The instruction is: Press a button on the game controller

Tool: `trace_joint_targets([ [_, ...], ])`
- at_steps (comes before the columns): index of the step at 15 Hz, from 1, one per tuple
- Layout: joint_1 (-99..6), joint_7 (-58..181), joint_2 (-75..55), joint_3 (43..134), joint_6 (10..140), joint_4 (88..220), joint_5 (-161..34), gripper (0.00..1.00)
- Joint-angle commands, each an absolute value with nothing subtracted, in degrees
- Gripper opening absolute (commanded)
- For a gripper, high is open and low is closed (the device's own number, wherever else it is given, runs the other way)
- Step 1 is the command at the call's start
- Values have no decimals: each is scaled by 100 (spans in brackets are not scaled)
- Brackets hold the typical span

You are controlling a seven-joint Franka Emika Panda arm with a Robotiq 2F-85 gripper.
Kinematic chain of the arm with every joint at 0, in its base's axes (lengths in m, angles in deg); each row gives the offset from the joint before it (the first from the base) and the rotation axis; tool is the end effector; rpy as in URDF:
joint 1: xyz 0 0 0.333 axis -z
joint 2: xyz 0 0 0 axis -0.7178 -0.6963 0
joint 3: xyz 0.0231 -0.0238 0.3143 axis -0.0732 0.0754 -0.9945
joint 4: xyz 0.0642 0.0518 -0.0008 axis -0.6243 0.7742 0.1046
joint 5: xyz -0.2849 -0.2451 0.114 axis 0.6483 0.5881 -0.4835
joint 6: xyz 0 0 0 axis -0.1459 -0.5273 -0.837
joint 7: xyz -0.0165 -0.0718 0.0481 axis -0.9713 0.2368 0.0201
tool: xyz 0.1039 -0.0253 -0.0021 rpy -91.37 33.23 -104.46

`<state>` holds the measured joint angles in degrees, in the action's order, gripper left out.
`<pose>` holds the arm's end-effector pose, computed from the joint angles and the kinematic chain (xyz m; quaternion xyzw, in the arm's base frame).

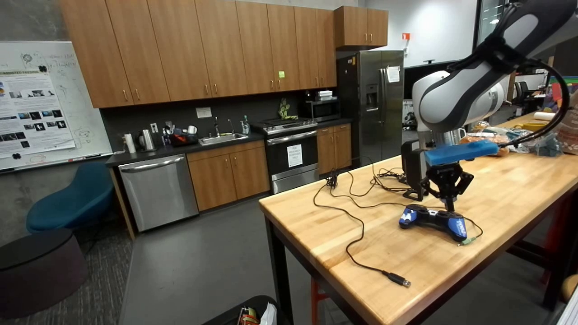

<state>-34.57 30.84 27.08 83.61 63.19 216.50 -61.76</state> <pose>0.3571 -0.0675 0.3287 0.9256 -0.3652 -0.0846 0.0533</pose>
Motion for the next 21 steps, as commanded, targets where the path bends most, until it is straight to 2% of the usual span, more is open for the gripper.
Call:
trace_joint_targets([
  [1,-3480,2968,2545,8341,6338,21562,-6147,0],
  [7,-3508,2969,2387,8340,6364,21511,-6157,0],
  [21,-3631,3391,3118,8399,6131,21577,-6311,0],
])
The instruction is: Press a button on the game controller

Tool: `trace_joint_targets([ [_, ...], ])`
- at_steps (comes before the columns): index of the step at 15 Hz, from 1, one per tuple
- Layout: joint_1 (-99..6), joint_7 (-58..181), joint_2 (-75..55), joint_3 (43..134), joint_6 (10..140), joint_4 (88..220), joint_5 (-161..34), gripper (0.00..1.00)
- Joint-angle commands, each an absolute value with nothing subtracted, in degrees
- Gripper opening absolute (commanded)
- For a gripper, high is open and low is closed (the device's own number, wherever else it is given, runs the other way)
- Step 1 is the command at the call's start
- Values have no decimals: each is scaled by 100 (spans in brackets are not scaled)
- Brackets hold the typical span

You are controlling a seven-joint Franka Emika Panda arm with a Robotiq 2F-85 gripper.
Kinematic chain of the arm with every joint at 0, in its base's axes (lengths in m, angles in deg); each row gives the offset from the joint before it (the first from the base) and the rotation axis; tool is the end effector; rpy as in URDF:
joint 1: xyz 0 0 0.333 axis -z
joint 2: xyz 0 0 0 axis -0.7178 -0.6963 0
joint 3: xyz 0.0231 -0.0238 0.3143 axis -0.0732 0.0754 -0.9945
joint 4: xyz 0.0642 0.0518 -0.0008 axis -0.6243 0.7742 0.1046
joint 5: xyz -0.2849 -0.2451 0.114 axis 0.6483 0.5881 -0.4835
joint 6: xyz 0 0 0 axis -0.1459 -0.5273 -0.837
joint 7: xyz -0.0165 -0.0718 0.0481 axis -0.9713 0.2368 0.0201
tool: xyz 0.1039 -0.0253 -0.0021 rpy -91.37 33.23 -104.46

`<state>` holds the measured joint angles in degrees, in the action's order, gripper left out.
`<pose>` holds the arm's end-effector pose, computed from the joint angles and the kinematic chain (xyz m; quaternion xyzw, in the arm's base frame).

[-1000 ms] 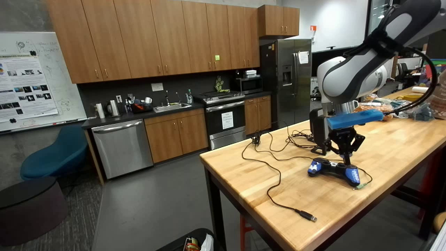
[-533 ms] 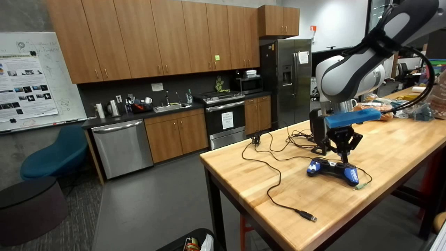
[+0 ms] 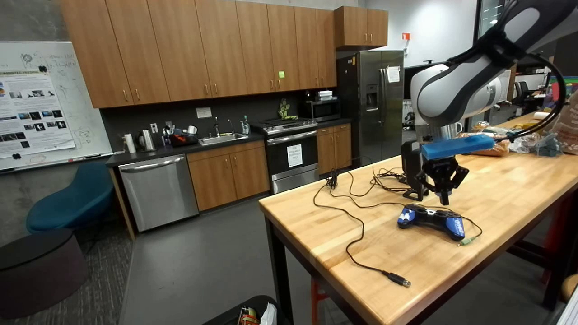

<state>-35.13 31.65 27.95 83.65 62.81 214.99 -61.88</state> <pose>0.3652 -0.0655 0.3446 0.9306 -0.3562 -0.0678 0.0490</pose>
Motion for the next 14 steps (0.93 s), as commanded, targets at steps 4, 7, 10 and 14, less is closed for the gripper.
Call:
trace_joint_targets([
  [4,-3755,3689,3337,8339,6003,21530,-6362,27],
  [7,-3812,3857,3480,8316,5876,21493,-6367,43],
  [10,-3851,4054,3597,8295,5732,21453,-6334,62],
  [14,-3955,4435,3722,8291,5467,21368,-6331,90],
])
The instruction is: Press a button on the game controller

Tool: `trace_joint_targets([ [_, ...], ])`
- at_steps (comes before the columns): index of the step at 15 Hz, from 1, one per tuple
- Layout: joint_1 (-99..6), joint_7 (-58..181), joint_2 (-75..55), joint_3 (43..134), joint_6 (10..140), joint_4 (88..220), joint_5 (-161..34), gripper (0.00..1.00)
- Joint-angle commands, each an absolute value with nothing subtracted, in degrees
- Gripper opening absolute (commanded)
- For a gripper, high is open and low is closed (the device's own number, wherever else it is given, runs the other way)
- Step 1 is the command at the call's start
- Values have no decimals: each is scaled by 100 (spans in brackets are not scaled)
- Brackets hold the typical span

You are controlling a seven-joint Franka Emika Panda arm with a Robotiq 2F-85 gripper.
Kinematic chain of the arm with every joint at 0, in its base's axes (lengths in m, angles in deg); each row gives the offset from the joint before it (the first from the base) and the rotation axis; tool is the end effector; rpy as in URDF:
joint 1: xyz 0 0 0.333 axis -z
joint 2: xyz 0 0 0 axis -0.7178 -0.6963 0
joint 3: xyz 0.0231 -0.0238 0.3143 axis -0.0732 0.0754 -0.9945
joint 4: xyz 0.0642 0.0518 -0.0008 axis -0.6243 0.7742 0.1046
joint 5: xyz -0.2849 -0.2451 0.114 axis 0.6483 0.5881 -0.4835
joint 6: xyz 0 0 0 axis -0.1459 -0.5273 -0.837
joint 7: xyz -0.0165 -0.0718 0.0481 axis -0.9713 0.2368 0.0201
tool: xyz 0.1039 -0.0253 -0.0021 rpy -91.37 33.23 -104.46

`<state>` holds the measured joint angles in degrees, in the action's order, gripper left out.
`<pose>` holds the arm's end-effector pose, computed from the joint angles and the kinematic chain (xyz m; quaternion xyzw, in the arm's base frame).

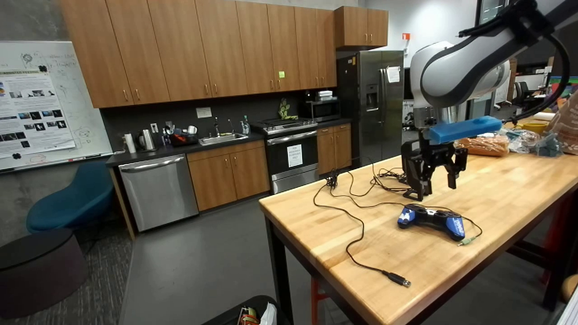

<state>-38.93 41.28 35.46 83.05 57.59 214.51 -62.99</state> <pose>0.3564 -0.0360 0.3893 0.9664 -0.2498 -0.0468 0.0395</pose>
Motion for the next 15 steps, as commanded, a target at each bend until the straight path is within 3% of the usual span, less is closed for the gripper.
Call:
trace_joint_targets([
  [1,-3982,4520,3750,8289,5398,21345,-6328,96],
  [3,-4057,4750,3796,8308,5262,21297,-6355,100],
  [15,-4424,6174,4080,8465,4531,20989,-6588,100],
])
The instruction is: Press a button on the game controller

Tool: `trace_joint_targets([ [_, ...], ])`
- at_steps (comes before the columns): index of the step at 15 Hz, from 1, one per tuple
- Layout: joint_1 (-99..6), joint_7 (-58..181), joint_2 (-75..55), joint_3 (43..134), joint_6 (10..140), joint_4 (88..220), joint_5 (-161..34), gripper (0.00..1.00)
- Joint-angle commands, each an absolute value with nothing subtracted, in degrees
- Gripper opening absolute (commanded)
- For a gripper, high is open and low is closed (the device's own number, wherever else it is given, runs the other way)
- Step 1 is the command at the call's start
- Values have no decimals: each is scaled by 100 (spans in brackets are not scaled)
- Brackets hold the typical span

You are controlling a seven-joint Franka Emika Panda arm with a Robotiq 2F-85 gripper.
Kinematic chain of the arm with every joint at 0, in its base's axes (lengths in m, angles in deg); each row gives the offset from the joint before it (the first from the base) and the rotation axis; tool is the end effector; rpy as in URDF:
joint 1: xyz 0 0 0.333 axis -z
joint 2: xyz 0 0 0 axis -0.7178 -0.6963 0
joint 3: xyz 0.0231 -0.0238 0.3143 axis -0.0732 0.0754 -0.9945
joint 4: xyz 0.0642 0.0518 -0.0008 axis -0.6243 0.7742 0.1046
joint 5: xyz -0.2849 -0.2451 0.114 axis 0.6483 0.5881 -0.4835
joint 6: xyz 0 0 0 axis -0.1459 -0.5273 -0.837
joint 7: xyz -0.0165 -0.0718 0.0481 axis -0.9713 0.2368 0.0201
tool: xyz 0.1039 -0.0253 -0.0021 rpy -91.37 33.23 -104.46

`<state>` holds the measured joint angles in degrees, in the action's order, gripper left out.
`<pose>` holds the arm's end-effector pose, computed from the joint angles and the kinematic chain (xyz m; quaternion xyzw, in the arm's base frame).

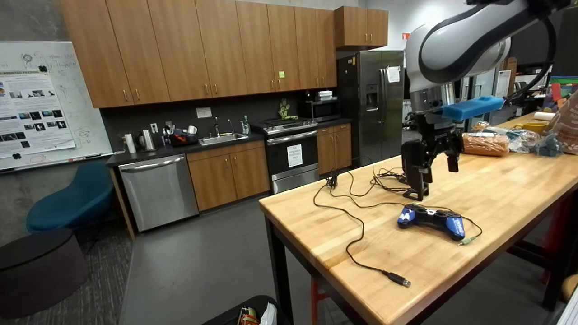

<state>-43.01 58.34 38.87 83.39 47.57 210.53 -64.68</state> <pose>0.3494 -0.0110 0.4285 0.9937 -0.0805 -0.0745 0.0224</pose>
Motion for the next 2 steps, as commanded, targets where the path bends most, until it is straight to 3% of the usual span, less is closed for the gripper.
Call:
trace_joint_targets([
  [1,-4434,6248,4120,8469,4496,20979,-6614,100],
  [2,-4433,6278,4154,8459,4475,20973,-6611,100],
])
